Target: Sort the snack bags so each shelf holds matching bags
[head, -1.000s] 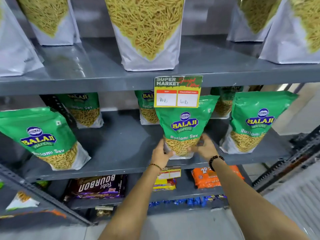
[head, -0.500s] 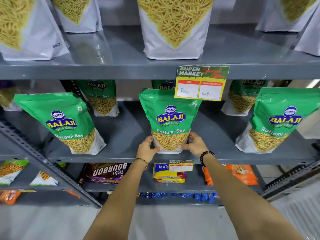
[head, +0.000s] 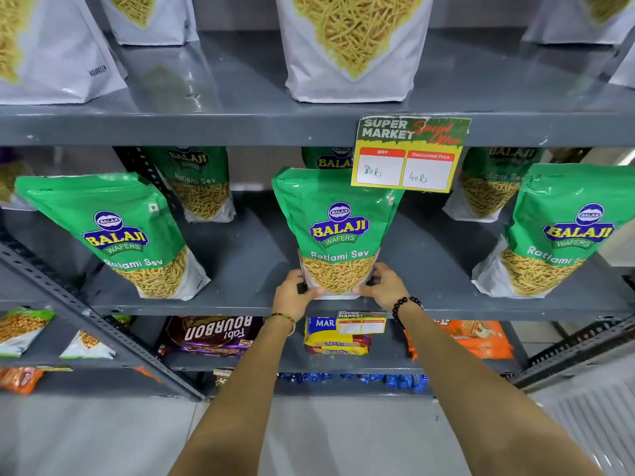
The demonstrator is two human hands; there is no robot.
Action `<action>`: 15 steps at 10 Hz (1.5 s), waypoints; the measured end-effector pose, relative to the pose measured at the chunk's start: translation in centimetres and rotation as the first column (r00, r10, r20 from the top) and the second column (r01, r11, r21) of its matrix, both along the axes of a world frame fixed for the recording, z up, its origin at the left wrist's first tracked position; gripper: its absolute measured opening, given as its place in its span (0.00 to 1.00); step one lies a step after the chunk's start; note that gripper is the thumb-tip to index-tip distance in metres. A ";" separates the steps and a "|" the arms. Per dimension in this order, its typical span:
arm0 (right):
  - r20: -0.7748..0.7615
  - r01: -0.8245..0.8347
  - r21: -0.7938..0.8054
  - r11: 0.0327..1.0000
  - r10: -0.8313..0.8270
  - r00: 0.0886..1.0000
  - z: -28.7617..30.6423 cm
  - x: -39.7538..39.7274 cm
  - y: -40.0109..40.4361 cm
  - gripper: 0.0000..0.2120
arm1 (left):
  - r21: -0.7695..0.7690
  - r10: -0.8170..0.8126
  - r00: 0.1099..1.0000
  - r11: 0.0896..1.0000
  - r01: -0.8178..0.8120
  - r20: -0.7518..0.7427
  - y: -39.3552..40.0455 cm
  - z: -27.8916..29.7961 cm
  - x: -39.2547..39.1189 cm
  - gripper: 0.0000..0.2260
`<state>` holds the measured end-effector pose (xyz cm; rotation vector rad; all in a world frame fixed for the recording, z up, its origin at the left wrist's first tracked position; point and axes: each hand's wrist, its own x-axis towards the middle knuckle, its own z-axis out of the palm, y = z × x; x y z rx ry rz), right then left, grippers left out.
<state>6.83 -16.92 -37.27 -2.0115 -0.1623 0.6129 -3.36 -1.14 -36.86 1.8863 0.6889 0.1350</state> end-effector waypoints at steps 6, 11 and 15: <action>-0.004 0.010 -0.015 1.000 -0.010 1.000 0.1 -0.3 -0.2 0.27 | -0.022 -0.037 0.999 0.999 0.036 -0.038 0.2 0.7 -0.2 0.19; -0.012 0.005 -0.002 1.000 -0.005 1.000 0.5 -0.7 -0.1 0.27 | -0.045 -0.040 0.997 0.998 0.037 -0.064 0.1 1.1 -0.5 0.19; 0.007 0.015 0.056 0.998 -0.015 1.000 -0.3 -1.2 -0.5 0.27 | -0.045 -0.033 0.998 0.999 0.030 -0.061 0.2 0.8 -1.1 0.28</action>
